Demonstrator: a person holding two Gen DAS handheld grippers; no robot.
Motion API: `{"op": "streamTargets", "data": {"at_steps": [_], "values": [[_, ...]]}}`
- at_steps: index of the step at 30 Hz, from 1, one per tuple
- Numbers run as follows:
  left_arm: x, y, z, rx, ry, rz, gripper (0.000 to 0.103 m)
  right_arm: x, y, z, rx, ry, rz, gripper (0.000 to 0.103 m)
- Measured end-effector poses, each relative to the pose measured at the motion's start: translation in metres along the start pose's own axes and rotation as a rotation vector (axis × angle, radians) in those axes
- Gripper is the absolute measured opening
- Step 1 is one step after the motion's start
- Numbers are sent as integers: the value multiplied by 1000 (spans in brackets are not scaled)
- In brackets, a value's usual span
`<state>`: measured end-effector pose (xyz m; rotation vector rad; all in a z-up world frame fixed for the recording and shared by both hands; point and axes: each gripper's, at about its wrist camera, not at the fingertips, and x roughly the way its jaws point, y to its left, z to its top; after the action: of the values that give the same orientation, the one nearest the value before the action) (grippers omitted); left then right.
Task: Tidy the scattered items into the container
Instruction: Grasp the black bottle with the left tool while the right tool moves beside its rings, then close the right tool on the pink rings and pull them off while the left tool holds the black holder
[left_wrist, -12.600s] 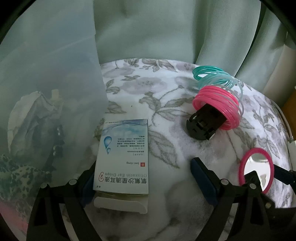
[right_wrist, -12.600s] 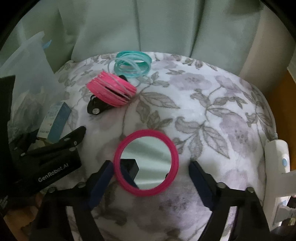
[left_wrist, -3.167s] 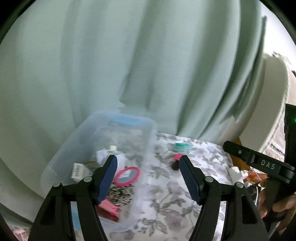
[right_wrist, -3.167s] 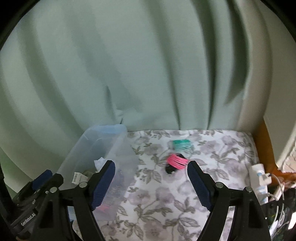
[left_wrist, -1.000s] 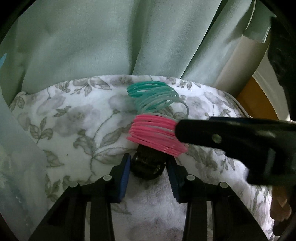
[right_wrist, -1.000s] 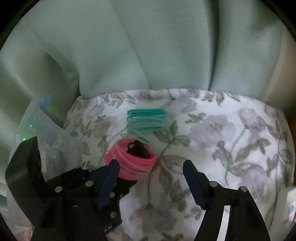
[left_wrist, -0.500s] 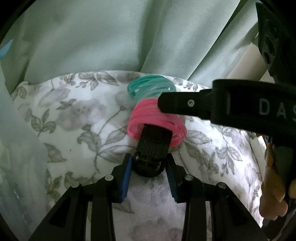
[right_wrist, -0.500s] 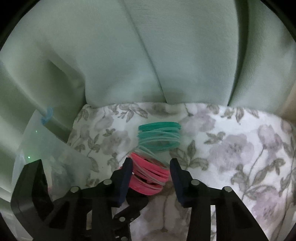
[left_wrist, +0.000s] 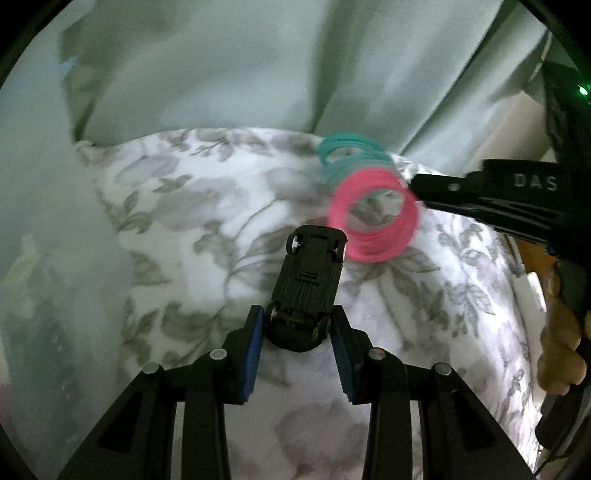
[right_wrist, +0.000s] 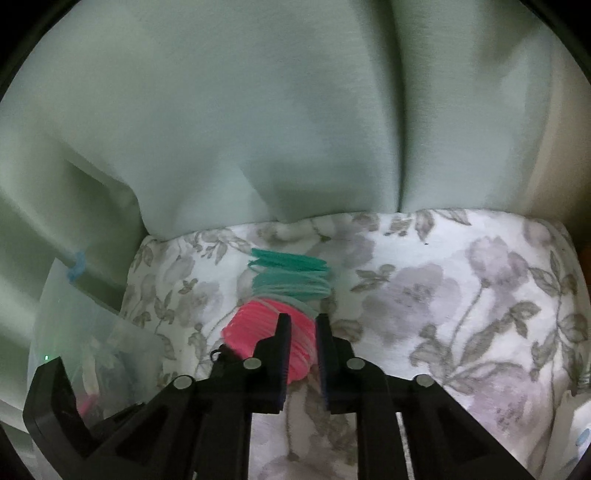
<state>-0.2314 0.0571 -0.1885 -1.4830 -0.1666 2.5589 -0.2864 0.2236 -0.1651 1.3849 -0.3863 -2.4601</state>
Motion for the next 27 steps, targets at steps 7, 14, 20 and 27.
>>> {"op": "streamTargets", "data": {"at_steps": [7,14,20,27], "values": [[2,16,-2,-53,15,15,37,-13,-2,-11,-3,-14,28,46],[2,18,-2,-52,22,20,37,-5,9,-37,-80,45,36,57],[9,16,0,-31,26,31,37,14,13,-41,-96,78,26,57],[17,13,6,-7,35,30,48,24,15,-24,-100,20,-17,57]]}}
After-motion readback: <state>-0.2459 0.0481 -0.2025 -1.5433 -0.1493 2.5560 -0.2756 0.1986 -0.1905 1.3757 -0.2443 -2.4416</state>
